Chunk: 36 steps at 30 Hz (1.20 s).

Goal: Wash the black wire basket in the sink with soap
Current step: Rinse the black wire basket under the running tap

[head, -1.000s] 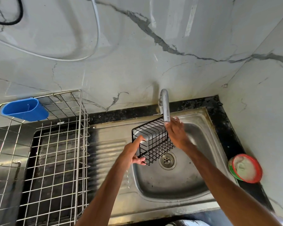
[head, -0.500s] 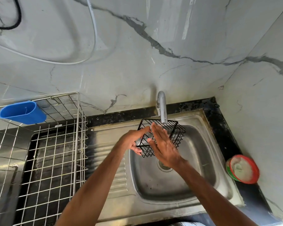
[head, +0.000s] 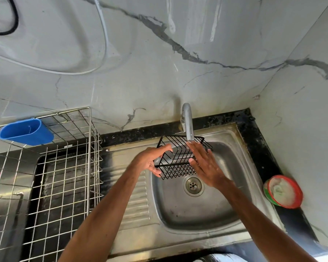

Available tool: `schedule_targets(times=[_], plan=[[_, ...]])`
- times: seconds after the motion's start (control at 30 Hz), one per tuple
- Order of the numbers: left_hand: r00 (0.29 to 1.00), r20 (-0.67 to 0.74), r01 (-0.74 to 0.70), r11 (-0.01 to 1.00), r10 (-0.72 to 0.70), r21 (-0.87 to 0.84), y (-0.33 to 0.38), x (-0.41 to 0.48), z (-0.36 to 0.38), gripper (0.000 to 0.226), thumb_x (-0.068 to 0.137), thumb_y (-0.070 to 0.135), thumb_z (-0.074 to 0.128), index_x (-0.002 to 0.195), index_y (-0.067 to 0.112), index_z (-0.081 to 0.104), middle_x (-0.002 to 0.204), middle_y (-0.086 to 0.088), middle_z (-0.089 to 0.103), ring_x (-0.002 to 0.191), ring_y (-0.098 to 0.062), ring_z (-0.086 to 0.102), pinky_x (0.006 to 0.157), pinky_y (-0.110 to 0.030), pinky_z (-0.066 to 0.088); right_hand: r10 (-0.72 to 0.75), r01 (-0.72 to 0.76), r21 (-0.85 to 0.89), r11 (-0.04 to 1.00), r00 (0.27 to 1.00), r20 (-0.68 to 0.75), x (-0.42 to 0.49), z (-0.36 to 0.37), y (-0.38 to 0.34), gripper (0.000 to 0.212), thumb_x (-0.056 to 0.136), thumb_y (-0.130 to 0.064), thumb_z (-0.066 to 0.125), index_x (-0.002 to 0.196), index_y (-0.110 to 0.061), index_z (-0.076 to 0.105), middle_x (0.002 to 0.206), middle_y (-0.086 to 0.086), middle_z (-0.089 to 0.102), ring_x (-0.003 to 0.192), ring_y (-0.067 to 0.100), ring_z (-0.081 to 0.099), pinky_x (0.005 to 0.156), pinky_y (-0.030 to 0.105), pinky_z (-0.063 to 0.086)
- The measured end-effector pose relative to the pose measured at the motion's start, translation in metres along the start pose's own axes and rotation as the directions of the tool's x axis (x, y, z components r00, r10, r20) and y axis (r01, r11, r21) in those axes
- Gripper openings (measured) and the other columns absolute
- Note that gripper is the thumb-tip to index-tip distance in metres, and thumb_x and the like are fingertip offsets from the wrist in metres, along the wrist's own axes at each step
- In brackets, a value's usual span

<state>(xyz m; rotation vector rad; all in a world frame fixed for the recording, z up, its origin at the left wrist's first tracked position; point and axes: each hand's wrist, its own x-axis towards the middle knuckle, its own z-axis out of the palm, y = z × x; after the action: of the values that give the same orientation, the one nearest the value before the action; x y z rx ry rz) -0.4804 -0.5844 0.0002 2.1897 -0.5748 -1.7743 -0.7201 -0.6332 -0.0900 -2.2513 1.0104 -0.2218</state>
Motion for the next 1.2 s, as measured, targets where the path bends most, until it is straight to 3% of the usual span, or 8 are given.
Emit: schedule_targets(times=[0.23, 0.43, 0.63, 0.77, 0.83, 0.9, 1.03, 1.2], plan=[[1.000, -0.008, -0.030, 0.999, 0.030, -0.021, -0.021, -0.003, -0.010, 0.032, 0.088, 0.061, 0.070, 0.095, 0.031, 0.066, 0.156, -0.026, 0.036, 0.082, -0.048, 0.076, 0.089, -0.049, 0.063, 0.102, -0.108, 0.199, 0.974, 0.994, 0.040, 0.018, 0.003, 0.033, 0.057, 0.105, -0.063, 0.015, 0.158, -0.046, 0.006, 0.167, -0.020, 0.008, 0.153, -0.001, 0.006, 0.124, 0.053, 0.020], [0.995, -0.080, -0.065, 0.996, 0.060, -0.062, -0.048, 0.010, -0.013, 0.082, 0.070, 0.073, 0.079, 0.131, 0.021, 0.068, 0.160, -0.023, 0.034, 0.081, -0.039, 0.074, 0.077, -0.046, 0.066, 0.274, -0.292, 0.278, 0.915, 0.956, 0.104, 0.029, -0.010, 0.013, 0.063, 0.104, -0.061, 0.023, 0.161, -0.034, 0.011, 0.168, -0.009, 0.010, 0.154, 0.011, 0.010, 0.126, 0.046, 0.014], [0.994, -0.015, -0.106, 0.991, 0.105, -0.083, -0.058, 0.006, -0.019, 0.058, 0.087, 0.057, 0.074, 0.129, 0.018, 0.069, 0.163, -0.025, 0.030, 0.079, -0.031, 0.065, 0.083, -0.047, 0.065, 0.505, -0.567, 0.476, 0.672, 0.821, 0.265, 0.053, -0.020, 0.023, 0.080, 0.088, -0.075, 0.053, 0.147, -0.023, 0.044, 0.137, 0.002, 0.051, 0.135, 0.031, 0.047, 0.111, 0.052, 0.039], [0.991, 0.027, -0.131, 0.985, 0.134, -0.111, -0.064, 0.007, -0.024, 0.087, 0.062, 0.066, 0.079, 0.133, 0.018, 0.065, 0.167, -0.026, 0.022, 0.086, -0.029, 0.065, 0.074, -0.036, 0.064, 0.516, -0.588, 0.653, 0.478, 0.789, 0.333, 0.050, -0.040, 0.022, 0.068, 0.090, -0.064, 0.062, 0.138, -0.015, 0.058, 0.137, 0.010, 0.057, 0.125, 0.029, 0.055, 0.096, 0.053, 0.051], [0.992, 0.060, -0.105, 0.982, 0.115, -0.156, -0.063, 0.004, -0.026, 0.072, 0.066, 0.058, 0.079, 0.127, 0.022, 0.067, 0.165, -0.032, 0.021, 0.101, -0.039, 0.066, 0.075, -0.037, 0.064, 0.537, -0.587, 0.675, 0.447, 0.780, 0.323, 0.050, -0.046, 0.030, 0.070, 0.078, -0.065, 0.074, 0.128, -0.016, 0.067, 0.133, 0.017, 0.063, 0.117, 0.032, 0.064, 0.087, 0.052, 0.057], [0.992, 0.097, -0.059, 0.973, 0.083, -0.224, -0.063, -0.001, -0.025, 0.052, 0.074, 0.053, 0.079, 0.118, 0.028, 0.067, 0.159, -0.042, 0.023, 0.119, -0.051, 0.060, 0.077, -0.038, 0.064, 0.511, -0.601, 0.653, 0.461, 0.781, 0.359, 0.050, -0.051, 0.036, 0.077, 0.069, -0.066, 0.080, 0.125, -0.015, 0.067, 0.116, 0.013, 0.073, 0.105, 0.026, 0.072, 0.088, 0.052, 0.057], [0.997, 0.057, -0.019, 0.937, 0.042, -0.348, -0.075, 0.007, -0.024, 0.086, 0.076, 0.049, 0.081, 0.149, 0.019, 0.047, 0.142, -0.049, 0.039, 0.114, -0.052, 0.065, 0.089, -0.047, 0.063, 0.433, -0.576, 0.570, 0.586, 0.817, 0.381, 0.049, -0.059, 0.034, 0.078, 0.059, -0.066, 0.085, 0.115, -0.013, 0.068, 0.104, 0.003, 0.078, 0.105, 0.023, 0.071, 0.091, 0.045, 0.054], [0.997, 0.074, 0.036, 0.853, 0.003, -0.520, -0.074, 0.012, -0.011, 0.078, 0.100, 0.041, 0.060, 0.162, 0.016, 0.022, 0.153, -0.049, 0.025, 0.133, -0.060, 0.047, 0.108, -0.059, 0.049, 0.559, -0.564, 0.433, 0.703, 0.815, 0.154, 0.045, -0.068, 0.020, 0.033, 0.072, -0.037, 0.085, 0.090, -0.013, 0.072, 0.079, 0.001, 0.077, 0.084, 0.023, 0.074, 0.070, 0.035, 0.057]])
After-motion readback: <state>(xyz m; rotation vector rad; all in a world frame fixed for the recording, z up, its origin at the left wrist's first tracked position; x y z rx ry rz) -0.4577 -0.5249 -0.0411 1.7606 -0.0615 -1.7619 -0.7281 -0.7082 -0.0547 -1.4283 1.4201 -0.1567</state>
